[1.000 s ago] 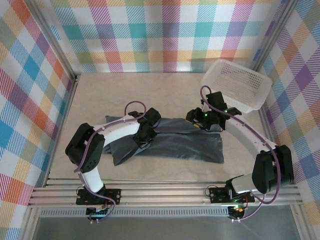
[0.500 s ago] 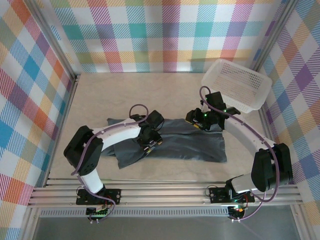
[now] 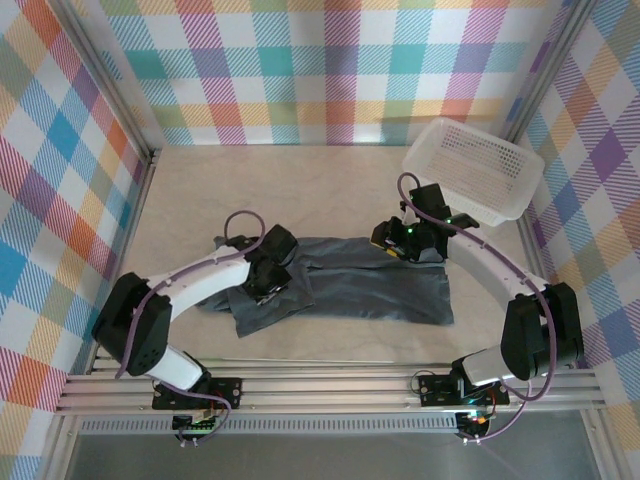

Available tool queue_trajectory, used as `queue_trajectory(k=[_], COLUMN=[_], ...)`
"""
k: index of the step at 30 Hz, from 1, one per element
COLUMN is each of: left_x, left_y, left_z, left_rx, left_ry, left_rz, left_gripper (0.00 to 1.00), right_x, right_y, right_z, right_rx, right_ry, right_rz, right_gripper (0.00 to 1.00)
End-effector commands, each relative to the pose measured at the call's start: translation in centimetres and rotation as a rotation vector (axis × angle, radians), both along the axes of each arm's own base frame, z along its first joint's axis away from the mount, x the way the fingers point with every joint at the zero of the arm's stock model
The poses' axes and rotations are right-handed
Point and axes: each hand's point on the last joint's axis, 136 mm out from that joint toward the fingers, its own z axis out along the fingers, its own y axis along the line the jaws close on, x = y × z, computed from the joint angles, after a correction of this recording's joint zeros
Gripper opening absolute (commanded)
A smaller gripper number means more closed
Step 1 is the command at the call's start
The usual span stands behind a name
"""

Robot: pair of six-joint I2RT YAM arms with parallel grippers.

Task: Fold and stack the t-shirts

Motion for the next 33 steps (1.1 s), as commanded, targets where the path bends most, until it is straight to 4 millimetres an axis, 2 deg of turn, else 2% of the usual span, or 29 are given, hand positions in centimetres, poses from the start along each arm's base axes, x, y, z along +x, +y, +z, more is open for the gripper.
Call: queue_trajectory(k=[1,3,5,7,9,13,17,23,28,33], left_x=[-3.9,-5.6,-6.5,-6.6,-5.7,-2.2,1.0,3.0,2.5,1.4], left_y=[6.4,8.6,9.6,10.1,10.2,11.0,11.3,10.6,11.2,12.2], left_z=[-1.2,-2.1,-2.7,-3.0,-3.1,-1.5,0.2,-0.1,-0.9,-2.1], left_rx=[0.109,0.087,0.06,0.057,0.039,0.004,-0.039,-0.076,-0.037,0.022], left_ry=[0.052,0.067,0.058,0.053,0.026,-0.124,-0.256,-0.274,-0.237,-0.191], left_rz=[0.092,0.142,0.163,0.163,0.161,0.165,0.149,0.097,0.087,0.09], left_gripper=[0.26,0.27,0.39,0.45,0.46,0.46,0.47,0.43,0.36,0.32], right_x=[-0.4,-0.4,-0.4,-0.3,-0.2,-0.3,-0.6,-0.8,-1.0,-1.1], right_y=[0.5,0.6,0.8,1.0,1.2,1.3,1.2,1.1,0.8,0.8], right_z=[0.1,0.1,-0.1,-0.1,-0.1,-0.1,-0.9,-3.0,-4.8,-4.9], right_rx=[0.013,0.021,0.029,0.033,0.032,0.025,0.013,0.01,0.0,0.001], right_ry=[-0.005,-0.006,0.001,0.002,0.002,-0.004,0.007,0.056,0.1,0.104], right_rz=[0.035,0.037,0.037,0.039,0.045,0.052,0.058,0.046,0.025,0.025], right_gripper=[0.41,0.41,0.41,0.41,0.41,0.41,0.41,0.42,0.42,0.42])
